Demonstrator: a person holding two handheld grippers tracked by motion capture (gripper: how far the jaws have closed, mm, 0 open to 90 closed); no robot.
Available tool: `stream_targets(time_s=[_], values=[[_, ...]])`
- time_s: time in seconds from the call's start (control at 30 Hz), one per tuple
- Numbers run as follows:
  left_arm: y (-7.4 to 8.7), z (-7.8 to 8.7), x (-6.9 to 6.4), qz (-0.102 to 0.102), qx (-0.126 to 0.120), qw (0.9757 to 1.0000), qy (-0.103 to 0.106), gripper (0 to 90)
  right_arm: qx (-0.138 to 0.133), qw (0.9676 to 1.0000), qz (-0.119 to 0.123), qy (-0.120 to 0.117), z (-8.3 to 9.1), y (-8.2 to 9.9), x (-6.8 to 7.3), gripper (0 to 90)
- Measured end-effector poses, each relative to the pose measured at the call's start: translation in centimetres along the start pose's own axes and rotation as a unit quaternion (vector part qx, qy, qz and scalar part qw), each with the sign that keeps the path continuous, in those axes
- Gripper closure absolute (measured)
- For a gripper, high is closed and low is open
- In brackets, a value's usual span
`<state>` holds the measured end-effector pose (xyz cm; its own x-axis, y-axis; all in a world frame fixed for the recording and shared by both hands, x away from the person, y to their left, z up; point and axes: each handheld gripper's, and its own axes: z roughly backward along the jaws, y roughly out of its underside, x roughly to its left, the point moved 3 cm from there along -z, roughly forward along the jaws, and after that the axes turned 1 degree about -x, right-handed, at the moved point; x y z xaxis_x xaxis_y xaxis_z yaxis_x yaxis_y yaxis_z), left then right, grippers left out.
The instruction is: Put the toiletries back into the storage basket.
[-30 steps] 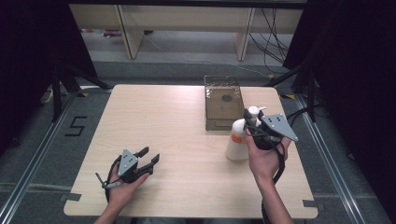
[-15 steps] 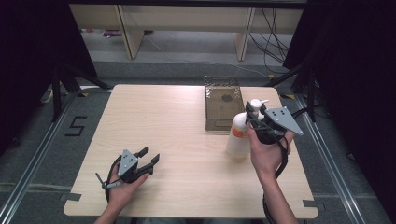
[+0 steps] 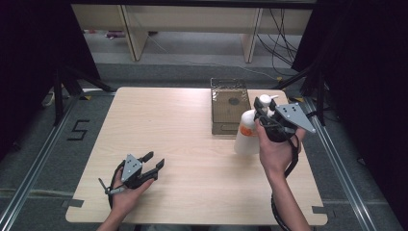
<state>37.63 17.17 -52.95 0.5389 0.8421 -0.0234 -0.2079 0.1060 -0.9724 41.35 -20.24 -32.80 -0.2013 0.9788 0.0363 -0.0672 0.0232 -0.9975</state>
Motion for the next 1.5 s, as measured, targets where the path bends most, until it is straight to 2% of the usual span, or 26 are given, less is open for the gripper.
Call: stream_targets(time_s=[0.13, 0.2, 0.67, 0.73, 0.8, 0.87, 0.9, 0.97, 1.17, 1.3, 1.5], values=[[0.0, 0.0, 0.0, 0.0, 0.0, 1.0, 0.0, 45.5, -0.003, 1.0, -0.005, -0.003, -0.3, -0.4, 0.2, 59.9], [0.0, 0.0, 0.0, 0.0, -0.001, 1.0, 0.0, 45.5, -0.009, 1.0, 0.0, -0.003, -0.5, -0.7, 0.2, 59.9], [0.0, 0.0, 0.0, 0.0, -0.001, 1.0, 0.001, 45.5, -0.023, 0.9997, -0.003, -0.004, -1.2, -2.1, 0.7, 59.9], [0.0, 0.0, 0.0, 0.0, -0.001, 1.0, 0.001, 45.5, -0.021, 0.9997, -0.011, -0.004, -1.3, -2.4, 0.7, 59.9], [0.0, 0.0, 0.0, 0.001, -0.001, 1.0, 0.001, 45.5, -0.026, 0.9997, -0.001, -0.002, -1.4, -2.6, 0.5, 59.9], [0.0, 0.0, 0.0, 0.001, -0.001, 1.0, 0.001, 45.5, -0.025, 0.9997, -0.007, -0.002, -1.5, -2.7, 0.6, 59.9], [0.0, 0.0, 0.0, 0.0, -0.002, 1.0, 0.001, 45.5, -0.027, 0.9996, 0.001, 0.0, -1.6, -2.7, 0.5, 59.9], [0.0, 0.0, 0.0, 0.0, -0.001, 1.0, 0.001, 45.5, -0.024, 0.9997, -0.006, -0.001, -1.7, -2.9, 0.6, 59.9], [0.0, 0.0, 0.0, 0.0, -0.001, 1.0, 0.001, 45.5, -0.027, 0.9996, -0.002, -0.001, -2.1, -3.1, 0.6, 59.9], [0.0, 0.0, 0.0, 0.0, -0.001, 1.0, 0.002, 45.5, -0.024, 0.9996, -0.01, -0.004, -2.4, -3.3, 0.8, 59.9], [0.0, 0.0, 0.1, 0.0, 0.0, 1.0, 0.002, 45.4, -0.034, 0.9994, -0.002, 0.0, -3.1, -3.7, 0.8, 59.9]])
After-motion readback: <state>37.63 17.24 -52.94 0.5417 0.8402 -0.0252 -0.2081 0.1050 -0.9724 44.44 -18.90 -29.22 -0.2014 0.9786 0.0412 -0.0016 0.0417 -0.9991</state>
